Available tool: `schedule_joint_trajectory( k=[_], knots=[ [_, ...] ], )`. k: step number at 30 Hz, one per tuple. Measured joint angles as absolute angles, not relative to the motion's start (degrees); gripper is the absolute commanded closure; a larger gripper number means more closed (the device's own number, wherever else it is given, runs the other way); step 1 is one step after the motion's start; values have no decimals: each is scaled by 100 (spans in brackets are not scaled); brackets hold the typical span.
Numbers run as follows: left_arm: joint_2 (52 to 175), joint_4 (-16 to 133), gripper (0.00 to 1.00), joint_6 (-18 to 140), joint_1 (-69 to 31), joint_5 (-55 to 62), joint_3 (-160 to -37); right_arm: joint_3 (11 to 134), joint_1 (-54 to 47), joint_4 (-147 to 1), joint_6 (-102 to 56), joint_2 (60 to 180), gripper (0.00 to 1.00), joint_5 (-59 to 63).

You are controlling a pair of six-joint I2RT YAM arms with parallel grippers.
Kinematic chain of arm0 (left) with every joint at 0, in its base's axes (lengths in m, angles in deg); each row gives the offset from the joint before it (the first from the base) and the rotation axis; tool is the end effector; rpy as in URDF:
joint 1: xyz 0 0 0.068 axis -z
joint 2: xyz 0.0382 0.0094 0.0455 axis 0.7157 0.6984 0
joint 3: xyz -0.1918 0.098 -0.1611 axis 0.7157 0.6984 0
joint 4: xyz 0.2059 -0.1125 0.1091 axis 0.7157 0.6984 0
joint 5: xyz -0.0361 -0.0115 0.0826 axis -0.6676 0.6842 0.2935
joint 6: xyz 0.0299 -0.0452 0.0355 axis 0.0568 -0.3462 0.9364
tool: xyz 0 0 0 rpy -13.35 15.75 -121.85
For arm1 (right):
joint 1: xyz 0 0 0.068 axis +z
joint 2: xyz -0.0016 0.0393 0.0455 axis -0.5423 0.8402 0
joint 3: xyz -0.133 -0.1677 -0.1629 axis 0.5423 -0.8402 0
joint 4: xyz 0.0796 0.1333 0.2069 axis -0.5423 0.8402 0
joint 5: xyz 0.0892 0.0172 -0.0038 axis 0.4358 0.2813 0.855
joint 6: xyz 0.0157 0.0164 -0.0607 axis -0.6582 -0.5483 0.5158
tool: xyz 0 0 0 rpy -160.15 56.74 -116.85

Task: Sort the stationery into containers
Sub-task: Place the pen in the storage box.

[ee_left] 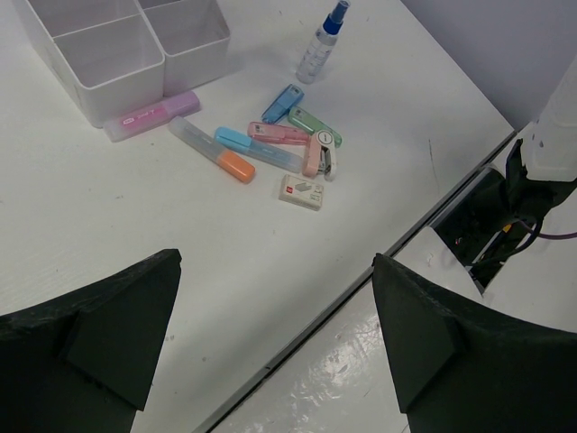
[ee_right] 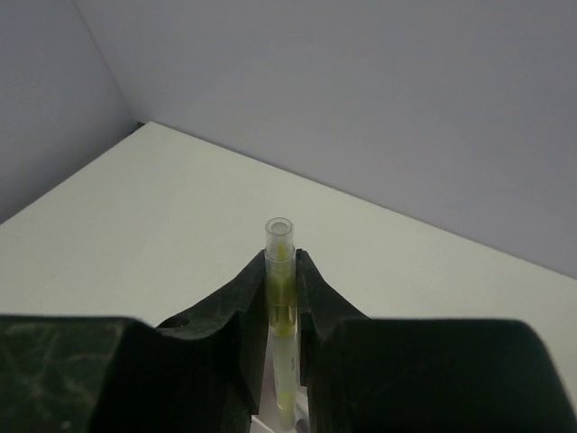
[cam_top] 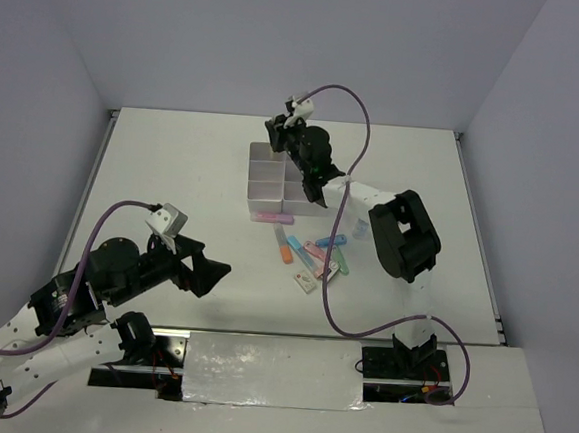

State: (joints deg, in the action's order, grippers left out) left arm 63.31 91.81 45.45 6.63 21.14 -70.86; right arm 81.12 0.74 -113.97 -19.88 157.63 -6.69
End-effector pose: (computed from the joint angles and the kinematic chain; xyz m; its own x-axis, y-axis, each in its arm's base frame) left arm 0.0762 -0.0850 0.3368 -0.4172 -0.1947 -0.8877 0.5519 0.7218 -0.4177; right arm 0.4194 0.2777 0.2677 0.0549 0.1143 -0.9919 -0.5472 0.8344 0.0659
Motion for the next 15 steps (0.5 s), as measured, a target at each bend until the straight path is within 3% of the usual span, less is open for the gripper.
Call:
schedule_joint_trajectory(
  k=[8,11,12,15],
  knots=[
    [6329,9186,1,4545,611,2117,-7086,7474,66,-11620,-2305,15763,58,-570],
    [6329,9186,1,4545,582,2114,-7086,7347,66,-11668,-2428,15750,33,-531],
    [6329,9186,1,4545,578,2114,-7086,7294,66,-11677,-2456,15728,16,-518],
    [6329,9186,1,4545,571,2114,-7086,7074,68,-11636,-2502,15525,15,-492]
  ],
)
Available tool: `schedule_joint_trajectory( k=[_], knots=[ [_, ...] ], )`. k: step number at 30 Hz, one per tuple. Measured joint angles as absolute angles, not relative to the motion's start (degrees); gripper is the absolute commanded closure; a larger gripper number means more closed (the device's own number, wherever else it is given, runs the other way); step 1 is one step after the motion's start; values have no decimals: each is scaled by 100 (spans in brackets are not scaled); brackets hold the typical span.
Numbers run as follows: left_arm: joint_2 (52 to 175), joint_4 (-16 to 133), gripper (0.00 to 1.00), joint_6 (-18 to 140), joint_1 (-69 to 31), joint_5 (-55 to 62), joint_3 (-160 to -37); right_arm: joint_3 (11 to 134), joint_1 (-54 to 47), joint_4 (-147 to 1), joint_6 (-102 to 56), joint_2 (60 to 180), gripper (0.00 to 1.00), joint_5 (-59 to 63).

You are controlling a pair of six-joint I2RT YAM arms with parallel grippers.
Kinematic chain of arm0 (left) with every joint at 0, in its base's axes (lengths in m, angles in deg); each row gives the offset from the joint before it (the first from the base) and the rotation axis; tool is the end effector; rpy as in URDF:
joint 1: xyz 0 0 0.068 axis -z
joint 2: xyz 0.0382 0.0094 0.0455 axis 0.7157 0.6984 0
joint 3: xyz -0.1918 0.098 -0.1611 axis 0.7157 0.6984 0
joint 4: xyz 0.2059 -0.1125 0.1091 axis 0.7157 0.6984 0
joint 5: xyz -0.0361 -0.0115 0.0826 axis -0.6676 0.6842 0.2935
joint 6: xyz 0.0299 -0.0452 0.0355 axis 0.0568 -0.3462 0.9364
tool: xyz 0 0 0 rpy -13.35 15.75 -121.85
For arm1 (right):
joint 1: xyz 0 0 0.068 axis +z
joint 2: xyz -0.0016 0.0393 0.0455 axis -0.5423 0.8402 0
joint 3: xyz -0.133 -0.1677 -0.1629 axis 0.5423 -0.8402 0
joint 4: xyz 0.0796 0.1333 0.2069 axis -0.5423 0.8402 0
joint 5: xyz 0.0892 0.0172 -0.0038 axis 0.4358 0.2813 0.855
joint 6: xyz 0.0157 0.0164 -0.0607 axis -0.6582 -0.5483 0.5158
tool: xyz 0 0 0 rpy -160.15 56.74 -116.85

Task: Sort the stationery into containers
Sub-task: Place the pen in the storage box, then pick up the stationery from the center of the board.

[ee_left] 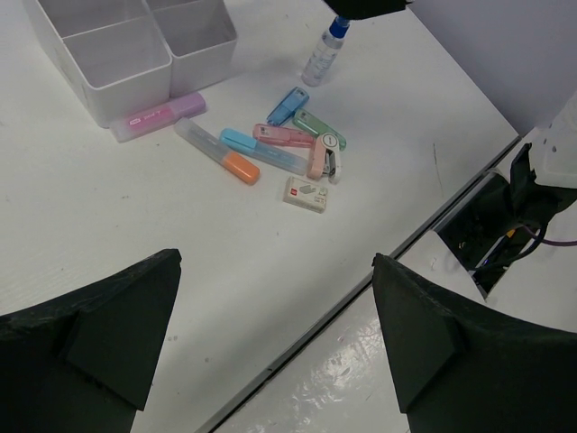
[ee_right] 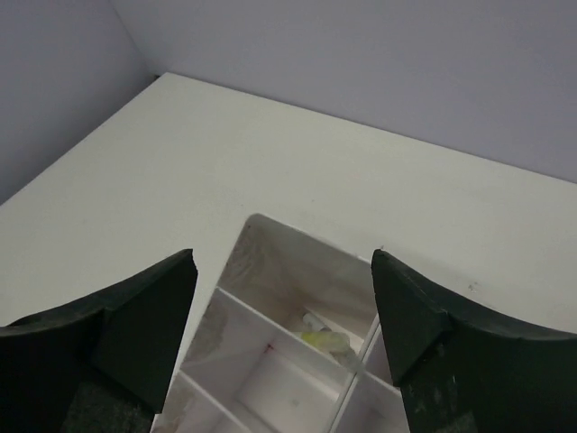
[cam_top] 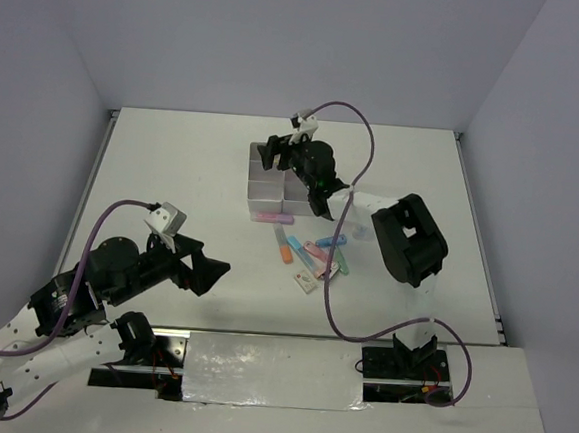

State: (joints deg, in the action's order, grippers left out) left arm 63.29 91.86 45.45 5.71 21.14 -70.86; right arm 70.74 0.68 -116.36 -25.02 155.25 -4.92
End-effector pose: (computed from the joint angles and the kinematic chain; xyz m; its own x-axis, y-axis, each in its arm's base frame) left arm 0.0775 -0.0837 0.3367 -0.4143 -0.2010 -0.8877 0.5401 0.7307 -0.4175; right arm 0.3994 0.2657 0.2289 -0.0786 0.1327 -0.9880 -0.5618 0.8128 0.1539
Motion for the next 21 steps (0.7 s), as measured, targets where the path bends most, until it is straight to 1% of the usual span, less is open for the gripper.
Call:
schedule_joint_trajectory(
  k=[3,6,8,12,14,17,21],
  knots=[
    [6303,9186,1,4545,569,2114,-7086,6822,81,-11432,-2531,14994,14,-511],
    [6233,9188,1,4543,567,2117,-7086,6785,94,-10805,-2566,14157,13,-603],
    [6169,9190,1,4541,545,2141,-7086,7043,103,-9944,-2620,13547,13,-843],
    [6095,9269,1,4508,469,2377,-7088,7819,107,-8080,-2832,12756,13,-1473],
    [6097,9358,1,4427,401,2648,-7086,7622,107,-7343,-3016,12255,13,-1921],
    [6134,9542,1,4239,294,3076,-7088,6765,103,-6322,-3344,11505,13,-2590],
    [6200,9671,1,4156,248,3323,-7088,6177,-11,-5323,-3573,11079,13,-2994]
  ],
)
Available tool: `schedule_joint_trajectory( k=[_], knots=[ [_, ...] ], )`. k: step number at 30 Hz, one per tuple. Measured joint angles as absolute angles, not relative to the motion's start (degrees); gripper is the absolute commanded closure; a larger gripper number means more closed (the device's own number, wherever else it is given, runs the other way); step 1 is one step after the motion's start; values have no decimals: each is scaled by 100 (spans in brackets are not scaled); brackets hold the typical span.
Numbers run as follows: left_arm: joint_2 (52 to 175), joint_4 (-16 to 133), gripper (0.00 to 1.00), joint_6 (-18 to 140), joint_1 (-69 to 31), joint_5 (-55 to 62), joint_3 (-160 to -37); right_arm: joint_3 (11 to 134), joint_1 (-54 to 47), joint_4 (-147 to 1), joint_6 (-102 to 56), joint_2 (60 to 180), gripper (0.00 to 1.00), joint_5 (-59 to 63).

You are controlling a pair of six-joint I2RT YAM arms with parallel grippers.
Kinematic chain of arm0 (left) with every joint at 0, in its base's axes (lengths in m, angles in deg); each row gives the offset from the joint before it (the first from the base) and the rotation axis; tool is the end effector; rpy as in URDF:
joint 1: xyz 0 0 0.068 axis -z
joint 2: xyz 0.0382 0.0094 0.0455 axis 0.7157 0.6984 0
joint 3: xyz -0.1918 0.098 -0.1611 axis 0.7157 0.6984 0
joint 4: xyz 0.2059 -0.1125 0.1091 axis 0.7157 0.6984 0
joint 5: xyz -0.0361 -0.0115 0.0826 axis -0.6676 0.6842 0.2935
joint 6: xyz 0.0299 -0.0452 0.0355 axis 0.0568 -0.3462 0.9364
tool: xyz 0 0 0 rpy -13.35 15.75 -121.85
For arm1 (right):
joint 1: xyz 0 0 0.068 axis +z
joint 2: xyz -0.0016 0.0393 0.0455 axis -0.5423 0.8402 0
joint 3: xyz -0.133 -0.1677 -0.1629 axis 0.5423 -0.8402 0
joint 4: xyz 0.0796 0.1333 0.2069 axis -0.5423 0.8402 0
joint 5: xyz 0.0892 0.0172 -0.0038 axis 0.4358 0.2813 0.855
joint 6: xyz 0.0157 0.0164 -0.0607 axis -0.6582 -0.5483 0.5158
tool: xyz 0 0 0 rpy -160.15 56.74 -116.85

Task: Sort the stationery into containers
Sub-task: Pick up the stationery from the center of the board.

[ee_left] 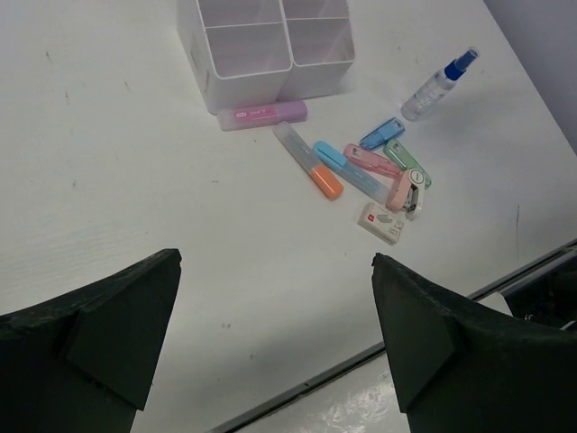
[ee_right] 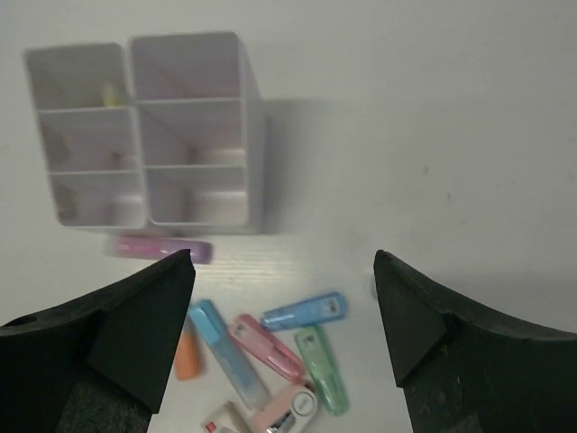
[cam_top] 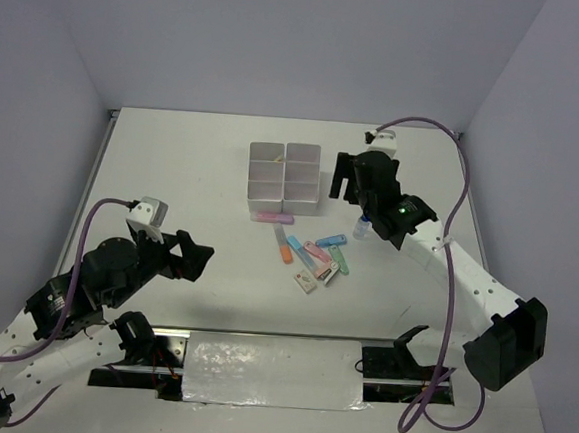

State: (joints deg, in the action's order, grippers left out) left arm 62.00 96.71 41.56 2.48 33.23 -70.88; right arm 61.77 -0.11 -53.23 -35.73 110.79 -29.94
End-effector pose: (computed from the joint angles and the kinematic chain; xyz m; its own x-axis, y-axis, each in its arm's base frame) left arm 0.0830 -0.0648 0.3294 -0.3813 -0.2915 -0.8773 0.3021 0.8576 -0.4163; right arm 0.2586 0.1418 0.3368 -0.4237 0.0915 -0.9012 -0.0504 0.9910 0.1243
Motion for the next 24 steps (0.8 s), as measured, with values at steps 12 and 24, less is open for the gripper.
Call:
schedule_joint_trajectory(
  k=[12,24],
  knots=[
    [6211,9787,1,4064,244,3540,-7088,5622,-935,-4528,-3619,11092,19,-2854],
    [6377,9793,1,4073,241,3533,-7088,5283,-1274,-4744,-3451,11416,34,-2295]
  ],
)
